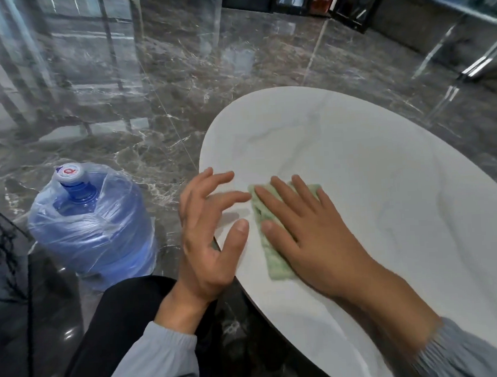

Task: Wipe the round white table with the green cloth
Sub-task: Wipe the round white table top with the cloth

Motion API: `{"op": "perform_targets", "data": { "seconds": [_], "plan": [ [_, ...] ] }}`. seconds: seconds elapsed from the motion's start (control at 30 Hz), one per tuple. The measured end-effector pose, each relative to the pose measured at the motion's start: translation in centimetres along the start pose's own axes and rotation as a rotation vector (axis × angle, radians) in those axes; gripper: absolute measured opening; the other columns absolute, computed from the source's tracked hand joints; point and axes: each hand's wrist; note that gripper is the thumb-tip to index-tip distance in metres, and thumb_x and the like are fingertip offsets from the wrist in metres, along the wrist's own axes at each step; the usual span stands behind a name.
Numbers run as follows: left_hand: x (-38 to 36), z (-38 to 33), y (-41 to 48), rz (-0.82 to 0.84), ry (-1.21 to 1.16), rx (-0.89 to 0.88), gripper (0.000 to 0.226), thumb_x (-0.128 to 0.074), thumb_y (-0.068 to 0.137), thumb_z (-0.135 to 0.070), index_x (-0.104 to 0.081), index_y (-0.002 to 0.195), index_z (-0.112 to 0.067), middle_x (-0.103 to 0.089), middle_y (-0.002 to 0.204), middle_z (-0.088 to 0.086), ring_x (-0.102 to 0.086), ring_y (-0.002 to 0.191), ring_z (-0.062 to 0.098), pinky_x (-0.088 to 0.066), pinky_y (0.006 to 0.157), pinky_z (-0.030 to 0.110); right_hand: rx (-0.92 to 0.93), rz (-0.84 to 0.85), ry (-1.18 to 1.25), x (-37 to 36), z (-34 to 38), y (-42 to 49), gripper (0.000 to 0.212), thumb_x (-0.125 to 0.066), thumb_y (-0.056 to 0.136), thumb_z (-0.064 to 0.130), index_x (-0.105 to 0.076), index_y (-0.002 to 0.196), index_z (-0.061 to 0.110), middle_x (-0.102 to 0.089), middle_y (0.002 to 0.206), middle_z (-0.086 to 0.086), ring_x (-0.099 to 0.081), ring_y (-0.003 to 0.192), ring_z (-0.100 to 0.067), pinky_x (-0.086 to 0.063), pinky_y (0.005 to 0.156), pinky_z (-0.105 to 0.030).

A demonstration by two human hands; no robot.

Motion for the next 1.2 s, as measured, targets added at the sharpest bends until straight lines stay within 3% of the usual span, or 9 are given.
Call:
{"op": "perform_targets", "data": {
  "seconds": [0.07,0.2,0.37,0.53,0.7,0.9,0.93,1.03,1.2],
  "plan": [
    [-0.2,0.1,-0.2,0.017,0.009,-0.035,0.033,-0.054,0.095,-0.027,-0.075,0.106,-0.005,-0.062,0.131,0.017,-0.048,0.137,0.043,-0.037,0.116,0.051,0.004,0.02,-0.01,-0.4,-0.7,-5.9,0.057,-0.009,0.105,0.063,0.002,0.16,0.055,0.007,0.171,0.024,0.015,0.158,-0.007,0.002,0.127,-0.04],
    [-0.6,-0.2,-0.3,0.06,-0.077,0.017,0.031,-0.054,0.095,-0.025,-0.075,0.104,-0.005,-0.06,0.127,0.017,-0.048,0.133,0.04,-0.053,0.101,0.039,-0.048,0.039,-0.086,-0.2,-1.6,-13.5,0.059,-0.017,0.108,0.057,-0.036,0.16,0.034,-0.03,0.169,0.006,-0.03,0.155,-0.029,-0.025,0.115,-0.042],
    [-0.5,-0.1,-0.2,0.074,-0.019,-0.01,0.029,-0.054,0.093,-0.022,-0.076,0.101,-0.005,-0.061,0.123,0.017,-0.05,0.129,0.04,-0.047,0.108,0.044,-0.122,0.043,-0.011,0.1,-2.2,-9.9,0.056,-0.005,0.1,0.068,0.009,0.155,0.063,0.016,0.168,0.03,0.023,0.155,-0.003,0.007,0.127,-0.038],
    [-0.4,-0.7,0.1,0.089,0.021,-0.052,0.029,-0.053,0.09,-0.015,-0.075,0.096,0.002,-0.063,0.114,0.026,-0.054,0.115,0.052,-0.032,0.109,0.006,-0.209,-0.03,0.028,0.5,-4.1,1.7,0.059,-0.015,0.106,0.059,-0.003,0.163,0.049,0.005,0.174,0.013,0.015,0.159,-0.016,0.003,0.127,-0.049],
    [-0.2,-0.7,0.1,0.11,0.042,-0.012,0.03,-0.052,0.089,-0.018,-0.077,0.095,-0.003,-0.065,0.114,0.021,-0.055,0.117,0.045,-0.033,0.114,0.022,-0.315,0.008,0.039,0.3,-2.9,7.0,0.061,-0.013,0.108,0.052,0.0,0.166,0.037,0.009,0.175,0.002,0.019,0.158,-0.026,0.011,0.125,-0.056],
    [-0.3,-1.1,0.2,0.136,0.069,-0.004,0.03,-0.051,0.09,-0.02,-0.077,0.095,-0.006,-0.066,0.113,0.02,-0.056,0.116,0.045,-0.034,0.118,0.048,-0.039,-0.045,0.054,-1.3,-1.0,-0.3,0.064,-0.015,0.107,0.059,-0.005,0.166,0.037,0.002,0.174,0.011,0.013,0.159,-0.014,0.01,0.127,-0.041],
    [-0.2,-1.2,0.2,0.135,0.072,-0.003,0.03,-0.051,0.089,-0.019,-0.077,0.095,-0.005,-0.066,0.113,0.021,-0.056,0.116,0.047,-0.034,0.118,0.041,-0.054,-0.026,0.056,-1.1,-2.3,-0.9,0.063,-0.018,0.107,0.059,-0.005,0.165,0.039,0.002,0.174,0.012,0.012,0.159,-0.013,0.008,0.127,-0.04],
    [-0.1,-1.8,0.1,0.132,0.039,-0.027,0.027,-0.051,0.087,-0.008,-0.075,0.092,0.005,-0.063,0.109,0.03,-0.055,0.113,0.052,-0.034,0.109,0.008,-0.245,-0.018,0.079,0.2,-8.7,-3.0,0.061,-0.022,0.109,0.055,-0.005,0.165,0.04,0.0,0.174,0.012,0.008,0.16,-0.015,0.005,0.126,-0.038],
    [-0.4,-1.6,0.1,0.158,0.036,-0.029,0.024,-0.053,0.084,0.001,-0.074,0.093,0.006,-0.064,0.108,0.031,-0.055,0.113,0.057,-0.029,0.107,0.001,-0.753,-0.001,0.038,2.2,-20.1,-7.1,0.062,-0.012,0.109,0.047,-0.007,0.167,0.026,0.002,0.175,-0.001,0.006,0.16,-0.029,0.0,0.127,-0.052]
  ]
}}
Point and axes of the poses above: each hand's wrist, its own y-axis towards the middle knuckle, its own x-axis out of the back of the hand, z = x × y
